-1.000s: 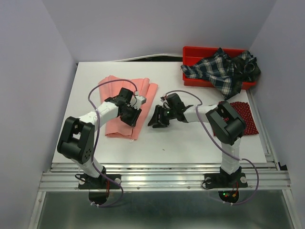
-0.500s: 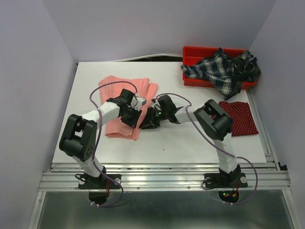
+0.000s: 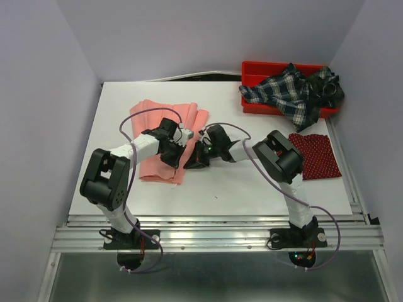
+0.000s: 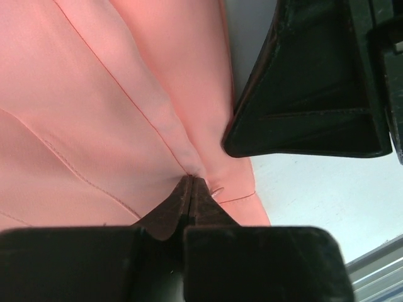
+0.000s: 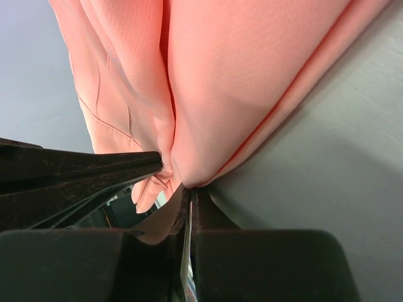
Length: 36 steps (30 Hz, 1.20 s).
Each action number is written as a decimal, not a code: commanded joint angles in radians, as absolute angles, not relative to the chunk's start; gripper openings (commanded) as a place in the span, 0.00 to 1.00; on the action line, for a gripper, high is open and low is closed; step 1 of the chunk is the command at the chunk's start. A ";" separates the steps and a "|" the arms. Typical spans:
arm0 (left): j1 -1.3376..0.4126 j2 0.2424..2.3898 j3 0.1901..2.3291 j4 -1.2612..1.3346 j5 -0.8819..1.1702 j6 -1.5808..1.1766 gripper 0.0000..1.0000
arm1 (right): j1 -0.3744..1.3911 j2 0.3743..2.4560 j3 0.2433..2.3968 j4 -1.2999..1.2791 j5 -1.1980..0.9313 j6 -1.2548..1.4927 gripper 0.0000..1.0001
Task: Fold and stack the skirts
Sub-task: Fold the skirt
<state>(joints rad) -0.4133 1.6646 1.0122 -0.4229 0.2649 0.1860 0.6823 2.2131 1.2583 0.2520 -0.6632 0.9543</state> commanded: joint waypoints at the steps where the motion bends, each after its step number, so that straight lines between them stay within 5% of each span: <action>1: -0.420 1.626 1.026 -0.445 0.290 0.196 0.00 | 0.690 2.279 1.255 0.163 -0.540 0.907 0.01; 8: -0.428 1.540 1.023 -0.469 0.338 0.199 0.00 | 0.690 2.276 1.246 0.163 -0.535 0.908 0.01; 12: -0.439 1.543 1.019 -0.468 0.285 0.192 0.56 | 0.690 2.273 1.241 0.161 -0.532 0.908 0.01; 18: -0.451 1.592 1.022 -0.448 0.242 0.183 0.65 | 0.690 2.273 1.239 0.163 -0.531 0.908 0.01; 29: -0.459 1.658 1.034 -0.428 0.172 0.181 0.36 | 0.690 2.272 1.235 0.161 -0.529 0.914 0.01; 33: -0.459 1.634 1.037 -0.434 0.196 0.189 0.00 | 0.690 2.275 1.233 0.163 -0.531 0.914 0.01; 36: -0.466 1.573 1.040 -0.452 0.235 0.192 0.00 | 0.690 2.276 1.235 0.163 -0.531 0.916 0.01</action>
<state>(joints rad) -0.4519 1.6600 1.0122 -0.4271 0.1894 0.1852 0.6823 2.2158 1.2621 0.2520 -0.6636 0.9546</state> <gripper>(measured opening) 0.035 0.022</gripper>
